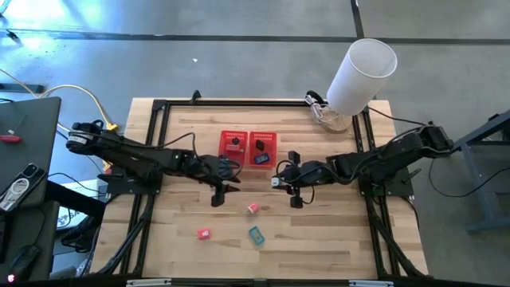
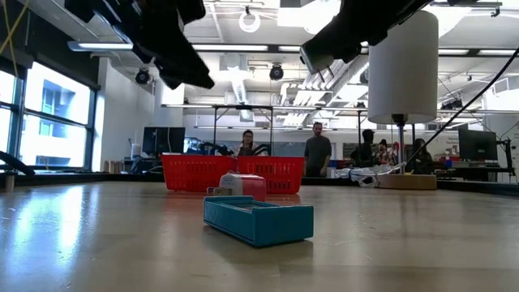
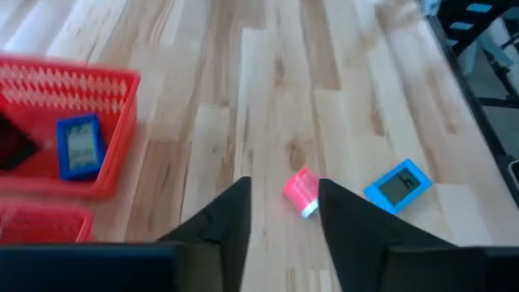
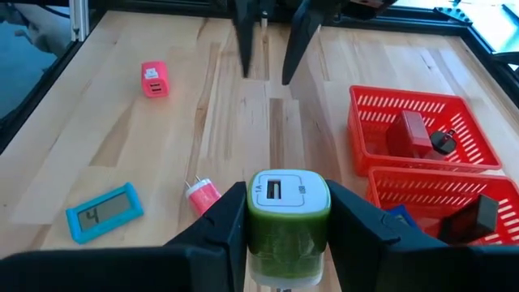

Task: Pick & Place Office items
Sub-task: Put the green charger adapter into the left red bin

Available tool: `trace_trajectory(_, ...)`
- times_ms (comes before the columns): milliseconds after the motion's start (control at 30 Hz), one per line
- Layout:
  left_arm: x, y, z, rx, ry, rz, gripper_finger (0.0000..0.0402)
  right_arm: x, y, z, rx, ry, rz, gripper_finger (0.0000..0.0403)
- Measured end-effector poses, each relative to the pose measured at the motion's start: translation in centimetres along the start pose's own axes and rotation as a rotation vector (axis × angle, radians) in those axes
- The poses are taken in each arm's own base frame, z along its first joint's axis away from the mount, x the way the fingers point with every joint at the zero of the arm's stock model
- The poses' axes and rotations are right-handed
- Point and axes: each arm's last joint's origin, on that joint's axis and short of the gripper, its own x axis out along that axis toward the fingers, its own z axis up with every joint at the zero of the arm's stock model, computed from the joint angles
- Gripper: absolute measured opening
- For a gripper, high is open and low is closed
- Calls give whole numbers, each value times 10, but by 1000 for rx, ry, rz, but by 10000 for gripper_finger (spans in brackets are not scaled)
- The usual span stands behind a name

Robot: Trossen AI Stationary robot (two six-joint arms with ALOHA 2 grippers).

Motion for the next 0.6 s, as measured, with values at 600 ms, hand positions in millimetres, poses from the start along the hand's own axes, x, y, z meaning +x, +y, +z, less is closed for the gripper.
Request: trace_trajectory(600,-2,-20,7,455,-123,46,241,17,3,0,80,-32,98,117)
